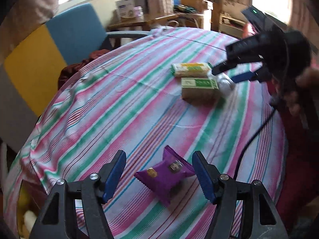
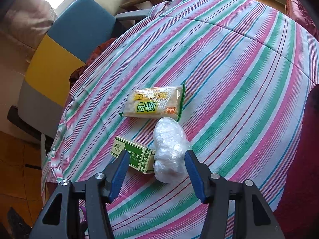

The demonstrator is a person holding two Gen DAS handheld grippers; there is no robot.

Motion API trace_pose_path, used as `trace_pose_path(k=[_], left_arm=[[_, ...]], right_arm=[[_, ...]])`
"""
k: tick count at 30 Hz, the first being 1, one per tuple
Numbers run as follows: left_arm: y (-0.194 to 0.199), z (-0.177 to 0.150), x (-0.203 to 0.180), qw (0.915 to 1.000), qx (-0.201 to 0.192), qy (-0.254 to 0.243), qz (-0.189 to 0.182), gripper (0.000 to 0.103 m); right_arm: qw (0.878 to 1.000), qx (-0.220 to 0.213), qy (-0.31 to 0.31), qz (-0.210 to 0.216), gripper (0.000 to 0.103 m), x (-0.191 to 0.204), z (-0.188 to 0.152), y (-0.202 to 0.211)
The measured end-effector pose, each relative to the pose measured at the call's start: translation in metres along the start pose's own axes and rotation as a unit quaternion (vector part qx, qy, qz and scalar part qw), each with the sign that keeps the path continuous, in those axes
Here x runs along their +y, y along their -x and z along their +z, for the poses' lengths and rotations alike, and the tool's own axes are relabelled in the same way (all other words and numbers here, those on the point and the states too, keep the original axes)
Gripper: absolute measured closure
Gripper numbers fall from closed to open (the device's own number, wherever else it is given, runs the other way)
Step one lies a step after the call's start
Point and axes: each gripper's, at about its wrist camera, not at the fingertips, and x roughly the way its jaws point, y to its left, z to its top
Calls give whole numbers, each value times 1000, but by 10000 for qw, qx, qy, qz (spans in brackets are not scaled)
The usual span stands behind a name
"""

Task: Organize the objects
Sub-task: 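Grasp the purple snack packet with the left gripper and lift it, then hold the purple packet in left while right grasps the plastic-wrapped ball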

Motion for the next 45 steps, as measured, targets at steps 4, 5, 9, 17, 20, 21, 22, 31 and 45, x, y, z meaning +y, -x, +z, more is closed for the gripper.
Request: trace_pose_path(k=[4, 5, 9, 17, 20, 21, 22, 31, 45], left_arm=[[-17, -7, -7, 9968, 392, -585, -377, 33], [-20, -8, -6, 9964, 444, -615, -383, 33], [-34, -10, 6, 9976, 491, -233, -424, 41], [-38, -24, 15, 9938, 402, 1009, -228, 66], [-31, -33, 7, 9897, 283, 1387, -220, 67], [-29, -37, 3, 9891, 227, 1444, -167, 67], [-27, -41, -2, 9888, 167, 1479, -101, 67], [-18, -57, -20, 9850, -217, 1711, 79, 67], [-14, -65, -22, 9819, -384, 1852, 60, 67]], right_arm=[[10000, 28, -28, -36, 45, 1, -1, 1], [10000, 34, -34, -46, 45, 2, -1, 0], [10000, -49, -82, -19, 45, 1, 0, 3], [9953, -712, -639, 157, 45, -20, 10, 27], [9966, -593, -560, 74, 45, -18, 10, 22], [9972, -541, -514, 52, 45, -16, 9, 20], [9977, -491, -462, 29, 45, -14, 9, 17], [9993, -232, -43, -293, 45, -1, 5, 2], [9987, -66, -88, -505, 45, -8, 7, -13]])
